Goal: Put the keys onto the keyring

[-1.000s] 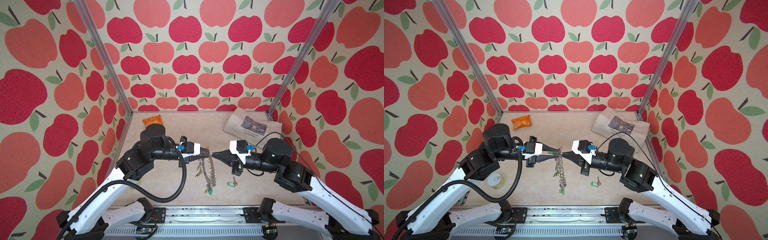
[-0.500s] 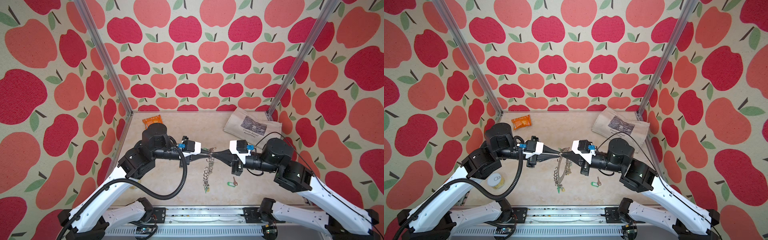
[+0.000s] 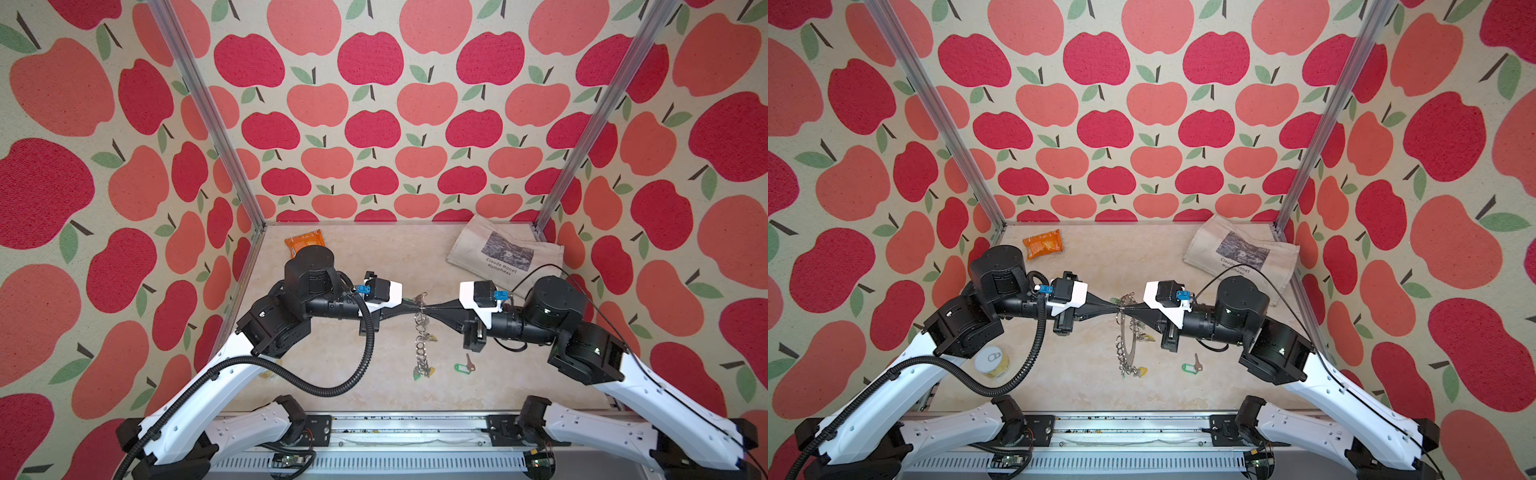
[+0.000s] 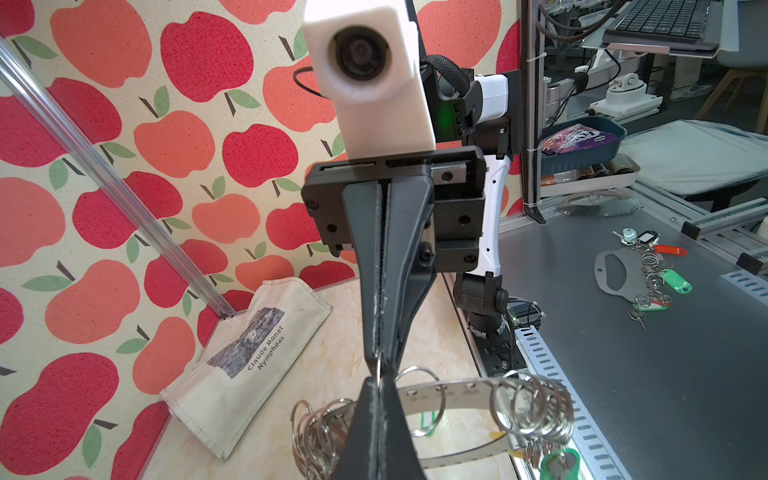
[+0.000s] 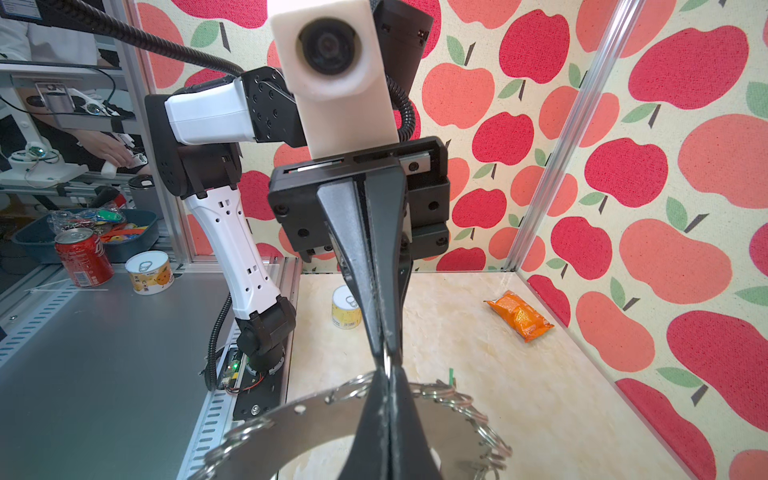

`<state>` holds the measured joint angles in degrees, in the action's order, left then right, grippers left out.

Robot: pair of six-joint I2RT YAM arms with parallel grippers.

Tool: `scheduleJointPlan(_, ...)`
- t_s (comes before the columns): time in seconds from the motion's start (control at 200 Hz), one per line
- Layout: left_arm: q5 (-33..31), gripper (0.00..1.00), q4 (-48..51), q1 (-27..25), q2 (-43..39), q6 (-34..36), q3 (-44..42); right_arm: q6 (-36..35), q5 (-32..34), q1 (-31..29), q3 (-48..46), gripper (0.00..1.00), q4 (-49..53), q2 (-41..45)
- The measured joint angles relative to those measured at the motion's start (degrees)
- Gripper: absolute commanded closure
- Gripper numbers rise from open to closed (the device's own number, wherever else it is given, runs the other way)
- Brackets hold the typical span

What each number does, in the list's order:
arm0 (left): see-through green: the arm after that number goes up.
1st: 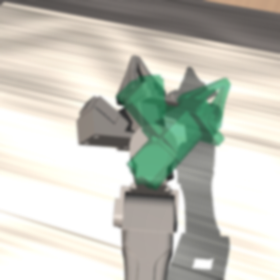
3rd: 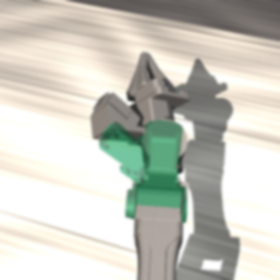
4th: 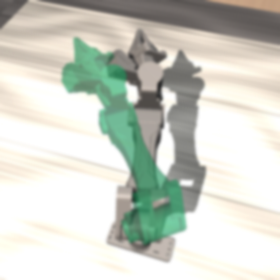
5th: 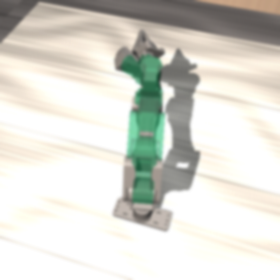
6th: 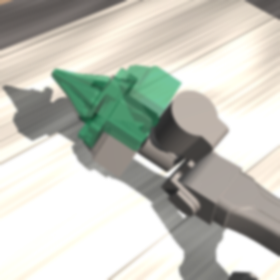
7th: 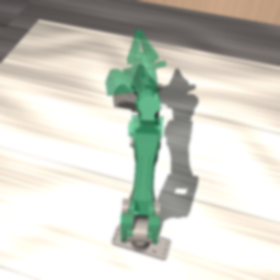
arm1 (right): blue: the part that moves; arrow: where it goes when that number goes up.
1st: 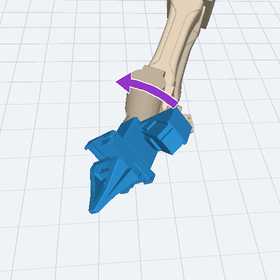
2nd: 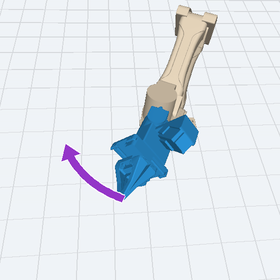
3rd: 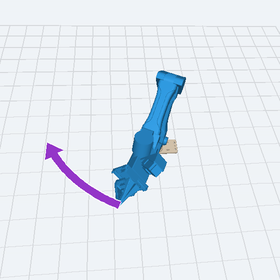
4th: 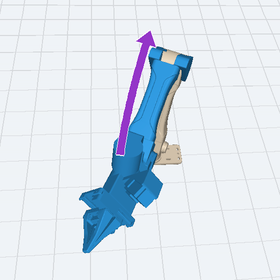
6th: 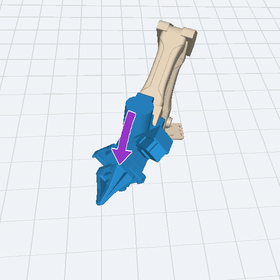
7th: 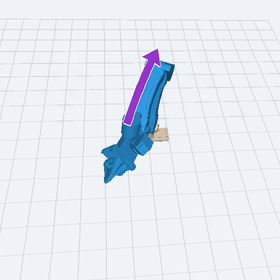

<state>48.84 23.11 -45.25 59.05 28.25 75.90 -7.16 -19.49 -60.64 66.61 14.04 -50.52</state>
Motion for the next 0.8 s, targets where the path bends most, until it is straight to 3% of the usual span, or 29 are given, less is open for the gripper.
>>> scheduleJointPlan(0.11,-0.44,1.0,0.04,-0.11,-0.46,1.22,-0.59,0.02,0.96,0.04,0.0,0.69,-0.48,0.17)
scheduleJointPlan(0.8,-3.17,1.0,-1.11,-0.11,-3.19,2.93,-2.69,0.15,-1.49,0.0,0.85,0.68,2.6,-0.81)
